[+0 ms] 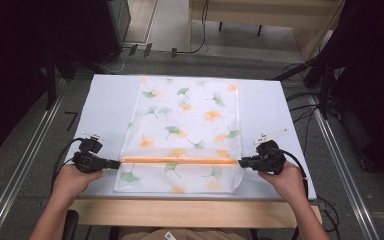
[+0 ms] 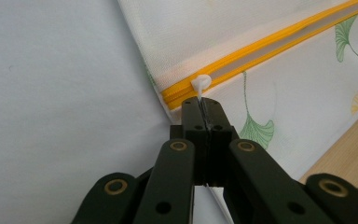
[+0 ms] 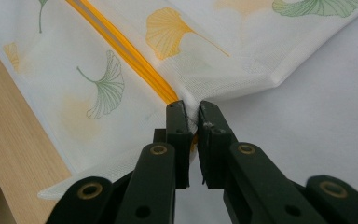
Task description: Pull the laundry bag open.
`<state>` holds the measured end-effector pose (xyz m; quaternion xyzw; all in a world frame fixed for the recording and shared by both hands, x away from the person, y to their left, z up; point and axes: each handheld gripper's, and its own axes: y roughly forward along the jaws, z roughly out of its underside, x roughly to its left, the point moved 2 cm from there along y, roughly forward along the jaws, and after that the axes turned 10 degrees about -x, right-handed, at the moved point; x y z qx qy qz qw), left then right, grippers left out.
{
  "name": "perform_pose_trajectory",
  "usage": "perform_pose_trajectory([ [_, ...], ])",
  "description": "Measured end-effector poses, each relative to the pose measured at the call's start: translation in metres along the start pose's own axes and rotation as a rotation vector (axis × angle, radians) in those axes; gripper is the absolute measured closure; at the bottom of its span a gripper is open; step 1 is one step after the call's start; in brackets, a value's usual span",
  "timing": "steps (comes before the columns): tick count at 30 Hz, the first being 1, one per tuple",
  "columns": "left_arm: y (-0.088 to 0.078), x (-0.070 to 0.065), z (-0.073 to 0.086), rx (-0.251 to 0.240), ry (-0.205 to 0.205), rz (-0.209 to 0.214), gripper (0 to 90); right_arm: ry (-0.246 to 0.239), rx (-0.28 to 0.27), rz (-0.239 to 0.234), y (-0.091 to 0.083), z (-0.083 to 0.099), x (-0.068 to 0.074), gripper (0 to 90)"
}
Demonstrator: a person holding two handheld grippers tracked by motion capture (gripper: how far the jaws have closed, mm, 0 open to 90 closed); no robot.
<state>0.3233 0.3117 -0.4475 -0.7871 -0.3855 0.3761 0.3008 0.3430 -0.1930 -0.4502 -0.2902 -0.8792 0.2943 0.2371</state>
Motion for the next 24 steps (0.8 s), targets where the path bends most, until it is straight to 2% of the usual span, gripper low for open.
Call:
perform_pose_trajectory([
  [3,-0.001,0.002,0.001,0.002,-0.002,-0.003,90.0,0.002,0.001,0.001,0.000,0.000,0.000,85.9],
  [5,-0.002,0.005,0.003,0.009,-0.002,-0.023,90.0,0.005,0.004,0.004,0.000,0.000,0.000,85.8],
  [9,-0.008,0.012,0.006,-0.010,-0.028,-0.011,90.0,0.008,-0.001,-0.002,-0.001,0.000,0.000,85.8],
  [13,-0.008,0.011,0.006,-0.012,-0.027,-0.015,90.0,-0.002,0.005,0.003,0.001,0.000,0.001,85.8],
  [15,-0.008,0.011,0.006,-0.013,-0.026,-0.010,90.0,0.012,0.009,0.003,0.001,0.000,0.001,85.8],
  [19,-0.008,0.010,0.005,-0.025,-0.031,-0.006,90.0,0.007,0.008,0.007,0.001,0.000,0.000,85.7],
  [24,-0.006,0.007,0.005,-0.015,-0.019,0.002,90.0,0.020,0.013,0.021,0.001,0.001,-0.003,85.5],
])
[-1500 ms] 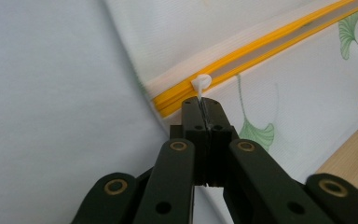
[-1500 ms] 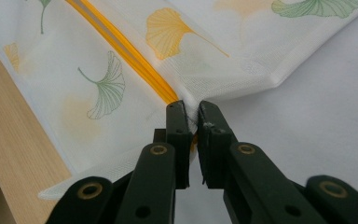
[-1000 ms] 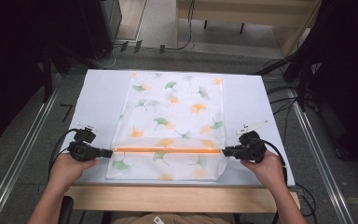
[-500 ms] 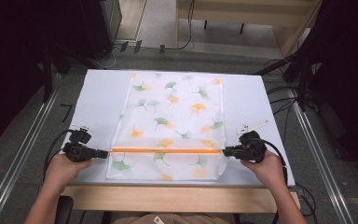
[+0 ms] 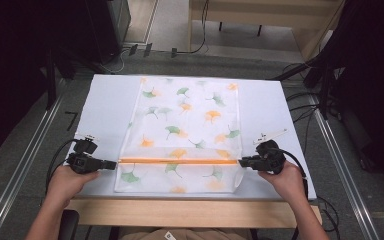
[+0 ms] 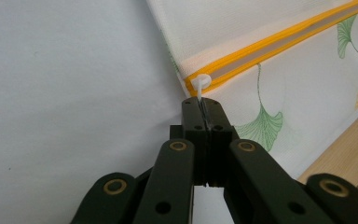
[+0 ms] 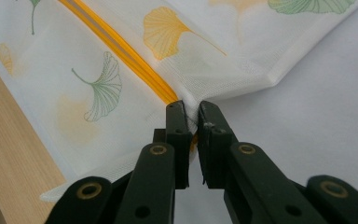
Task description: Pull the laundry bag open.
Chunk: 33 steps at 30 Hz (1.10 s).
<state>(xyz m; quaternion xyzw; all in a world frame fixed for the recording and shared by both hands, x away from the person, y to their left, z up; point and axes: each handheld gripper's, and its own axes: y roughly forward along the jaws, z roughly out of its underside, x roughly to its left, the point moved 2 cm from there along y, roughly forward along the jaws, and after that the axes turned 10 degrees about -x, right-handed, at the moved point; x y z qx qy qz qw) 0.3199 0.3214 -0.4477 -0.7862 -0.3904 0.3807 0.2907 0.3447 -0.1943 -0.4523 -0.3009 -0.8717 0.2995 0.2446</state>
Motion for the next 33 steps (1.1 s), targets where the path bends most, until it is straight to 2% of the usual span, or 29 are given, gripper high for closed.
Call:
perform_pose_trajectory([
  [6,0.003,-0.004,0.000,0.016,0.016,0.018,90.0,0.009,-0.001,0.016,0.000,0.002,-0.005,85.0],
  [12,0.004,-0.007,0.000,-0.004,0.016,0.036,90.0,0.021,-0.007,0.030,-0.001,0.002,-0.011,84.1],
  [18,0.007,-0.009,0.000,0.014,0.023,0.048,90.0,0.024,-0.015,0.027,-0.002,0.001,-0.010,82.7],
  [23,0.006,-0.010,0.000,-0.012,0.034,0.054,85.2,0.023,-0.023,0.013,-0.002,0.001,-0.010,74.8],
  [26,0.005,-0.011,-0.001,-0.028,0.047,0.068,79.8,0.016,-0.039,0.013,-0.002,0.000,-0.010,65.1],
  [28,0.004,-0.012,-0.001,-0.035,0.064,0.071,76.8,0.032,-0.049,0.008,-0.002,-0.001,-0.009,59.4],
  [30,0.004,-0.013,-0.001,-0.041,0.086,0.069,71.8,0.026,-0.057,0.004,-0.002,-0.002,-0.009,55.4],
  [33,0.003,-0.015,-0.003,-0.075,0.101,0.067,61.9,0.024,-0.071,-0.002,-0.001,-0.002,-0.009,49.8],
])
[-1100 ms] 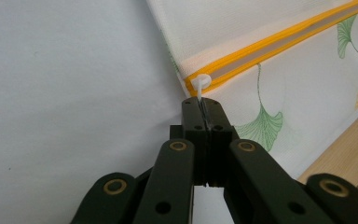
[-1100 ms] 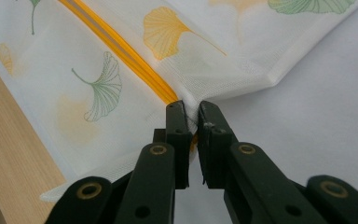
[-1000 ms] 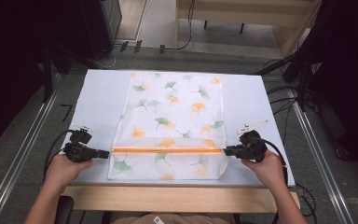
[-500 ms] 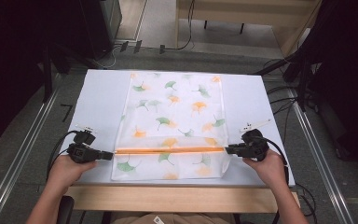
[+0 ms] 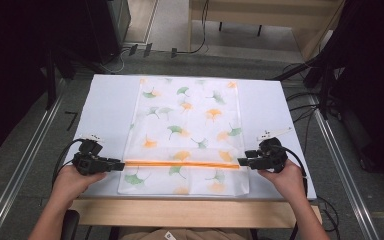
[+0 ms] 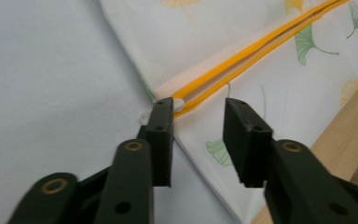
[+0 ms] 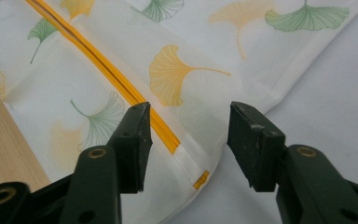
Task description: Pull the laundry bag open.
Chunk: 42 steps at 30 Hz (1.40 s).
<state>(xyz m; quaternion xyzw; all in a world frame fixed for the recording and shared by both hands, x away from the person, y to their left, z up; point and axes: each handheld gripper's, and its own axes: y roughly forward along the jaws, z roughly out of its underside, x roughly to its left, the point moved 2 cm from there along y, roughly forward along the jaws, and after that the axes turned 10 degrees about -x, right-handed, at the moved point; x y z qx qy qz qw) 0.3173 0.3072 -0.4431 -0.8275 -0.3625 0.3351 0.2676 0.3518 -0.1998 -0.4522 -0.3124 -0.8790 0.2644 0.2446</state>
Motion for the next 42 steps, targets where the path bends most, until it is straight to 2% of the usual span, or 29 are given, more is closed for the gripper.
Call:
perform_pose_trajectory([
  [6,-0.002,-0.002,-0.003,-0.058,0.033,0.003,45.7,-0.012,-0.031,-0.012,-0.001,0.000,-0.001,42.9],
  [10,-0.002,-0.002,-0.005,-0.084,0.057,-0.002,39.6,-0.017,-0.039,-0.008,-0.001,0.000,-0.001,40.0],
  [17,-0.001,0.001,-0.007,-0.102,0.067,-0.028,36.3,-0.026,-0.069,0.008,-0.005,0.001,-0.007,36.9],
  [28,-0.004,0.011,-0.011,-0.137,0.063,-0.055,33.0,-0.020,-0.125,0.091,-0.015,0.009,-0.022,30.4],
  [37,-0.004,0.025,-0.017,-0.177,0.031,-0.093,30.1,0.001,-0.143,0.150,-0.025,0.020,-0.038,28.4],
  [42,-0.003,0.032,-0.020,-0.188,0.026,-0.110,28.7,0.020,-0.140,0.176,-0.030,0.027,-0.045,28.3],
])
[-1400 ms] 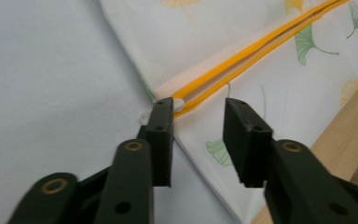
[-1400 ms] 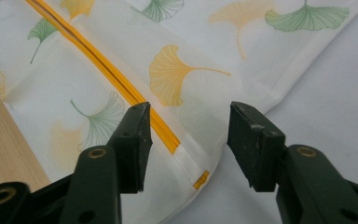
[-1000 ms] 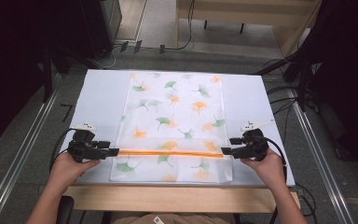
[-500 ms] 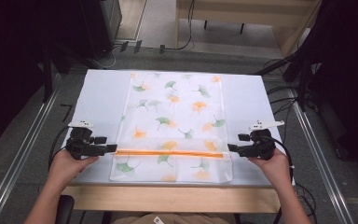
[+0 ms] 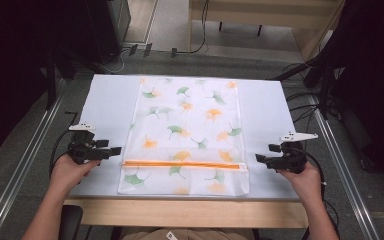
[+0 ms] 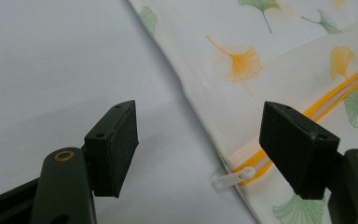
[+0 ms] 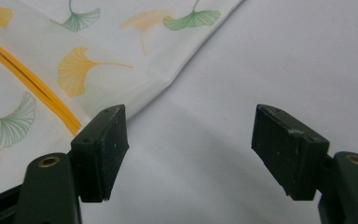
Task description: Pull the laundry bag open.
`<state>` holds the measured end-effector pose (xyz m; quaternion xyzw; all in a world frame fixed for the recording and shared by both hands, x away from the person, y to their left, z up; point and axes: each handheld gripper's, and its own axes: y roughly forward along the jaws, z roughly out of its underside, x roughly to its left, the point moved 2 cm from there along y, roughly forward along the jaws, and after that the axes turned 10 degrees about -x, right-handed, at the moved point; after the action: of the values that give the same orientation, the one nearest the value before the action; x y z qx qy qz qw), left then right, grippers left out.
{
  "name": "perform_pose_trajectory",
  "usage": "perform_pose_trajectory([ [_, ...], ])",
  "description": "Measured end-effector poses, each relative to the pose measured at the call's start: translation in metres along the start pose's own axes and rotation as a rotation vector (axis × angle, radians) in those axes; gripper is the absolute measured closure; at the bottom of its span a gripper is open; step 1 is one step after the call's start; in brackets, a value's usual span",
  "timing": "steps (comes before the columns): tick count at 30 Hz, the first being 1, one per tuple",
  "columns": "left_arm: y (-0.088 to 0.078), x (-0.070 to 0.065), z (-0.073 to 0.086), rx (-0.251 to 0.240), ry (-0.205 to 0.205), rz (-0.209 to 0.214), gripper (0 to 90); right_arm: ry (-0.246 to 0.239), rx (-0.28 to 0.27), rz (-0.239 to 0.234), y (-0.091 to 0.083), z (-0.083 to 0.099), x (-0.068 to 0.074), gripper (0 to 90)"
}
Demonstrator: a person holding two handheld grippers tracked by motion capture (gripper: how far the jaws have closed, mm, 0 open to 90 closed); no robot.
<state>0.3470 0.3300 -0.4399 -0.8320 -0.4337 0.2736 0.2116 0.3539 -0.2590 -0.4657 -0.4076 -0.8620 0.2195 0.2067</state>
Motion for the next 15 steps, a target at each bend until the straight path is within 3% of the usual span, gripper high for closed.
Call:
perform_pose_trajectory([
  [15,0.0063,0.0080,-0.0028,-0.009,-0.003,-0.044,23.9,0.003,0.008,0.027,-0.0049,0.0089,-0.0083,27.9],
])
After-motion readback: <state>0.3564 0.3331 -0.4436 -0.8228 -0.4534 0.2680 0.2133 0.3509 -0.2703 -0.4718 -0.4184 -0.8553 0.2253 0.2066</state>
